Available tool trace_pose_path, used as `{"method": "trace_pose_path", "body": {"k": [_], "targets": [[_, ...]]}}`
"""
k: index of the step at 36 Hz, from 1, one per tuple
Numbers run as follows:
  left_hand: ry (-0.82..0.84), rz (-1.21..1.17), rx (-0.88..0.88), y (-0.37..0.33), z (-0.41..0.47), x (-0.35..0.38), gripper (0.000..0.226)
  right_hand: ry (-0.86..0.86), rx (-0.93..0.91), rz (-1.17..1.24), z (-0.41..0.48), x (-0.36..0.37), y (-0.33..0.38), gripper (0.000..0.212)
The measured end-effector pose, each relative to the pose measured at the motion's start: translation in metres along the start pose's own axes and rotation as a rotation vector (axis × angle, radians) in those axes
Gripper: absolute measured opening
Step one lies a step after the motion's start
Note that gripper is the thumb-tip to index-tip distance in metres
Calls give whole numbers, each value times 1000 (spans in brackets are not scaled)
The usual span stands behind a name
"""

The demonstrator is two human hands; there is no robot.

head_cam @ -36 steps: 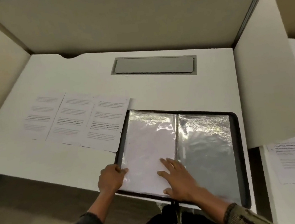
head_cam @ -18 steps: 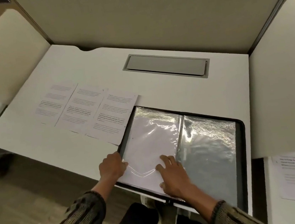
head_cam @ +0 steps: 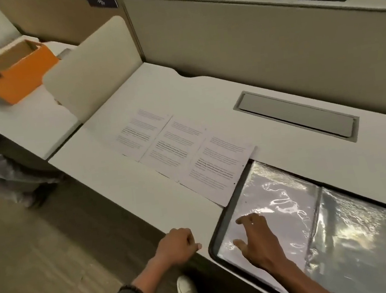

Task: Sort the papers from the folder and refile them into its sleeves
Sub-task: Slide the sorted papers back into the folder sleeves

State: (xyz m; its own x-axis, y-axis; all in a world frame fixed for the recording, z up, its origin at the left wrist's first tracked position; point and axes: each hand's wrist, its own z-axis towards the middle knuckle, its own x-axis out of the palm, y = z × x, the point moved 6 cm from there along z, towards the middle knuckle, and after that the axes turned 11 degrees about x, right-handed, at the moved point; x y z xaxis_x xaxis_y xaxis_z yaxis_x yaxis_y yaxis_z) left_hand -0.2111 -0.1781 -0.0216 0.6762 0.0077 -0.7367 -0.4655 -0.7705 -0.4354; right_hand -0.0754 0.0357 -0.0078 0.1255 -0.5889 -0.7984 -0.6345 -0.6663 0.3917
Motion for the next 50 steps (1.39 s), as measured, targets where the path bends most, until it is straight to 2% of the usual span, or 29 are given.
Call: {"method": "trace_pose_path", "body": {"k": [8, 14, 22, 29, 40, 45, 50], "targets": [[-179, -62, -29, 113, -16, -86, 26, 5, 26, 48, 40, 32, 108, 56], [-218, -52, -36, 171, -4, -145, 29, -5, -1, 34, 64, 42, 187, 57], [-247, -61, -14, 196, 53, -206, 32, -18, -43, -37, 124, 27, 263, 58], [-226, -38, -73, 213, 98, -239, 32, -19, -100, -94, 204, 15, 309, 58], [-345, -24, -174, 263, 178, -309, 34, 52, -145, -159, 275, 22, 360, 69], [-370, -21, -134, 280, 227, -348, 28, 80, -118, -189, 299, 41, 383, 85], [-308, 38, -121, 296, 276, -376, 68, 67, -18, -186, 320, 52, 400, 99]]}}
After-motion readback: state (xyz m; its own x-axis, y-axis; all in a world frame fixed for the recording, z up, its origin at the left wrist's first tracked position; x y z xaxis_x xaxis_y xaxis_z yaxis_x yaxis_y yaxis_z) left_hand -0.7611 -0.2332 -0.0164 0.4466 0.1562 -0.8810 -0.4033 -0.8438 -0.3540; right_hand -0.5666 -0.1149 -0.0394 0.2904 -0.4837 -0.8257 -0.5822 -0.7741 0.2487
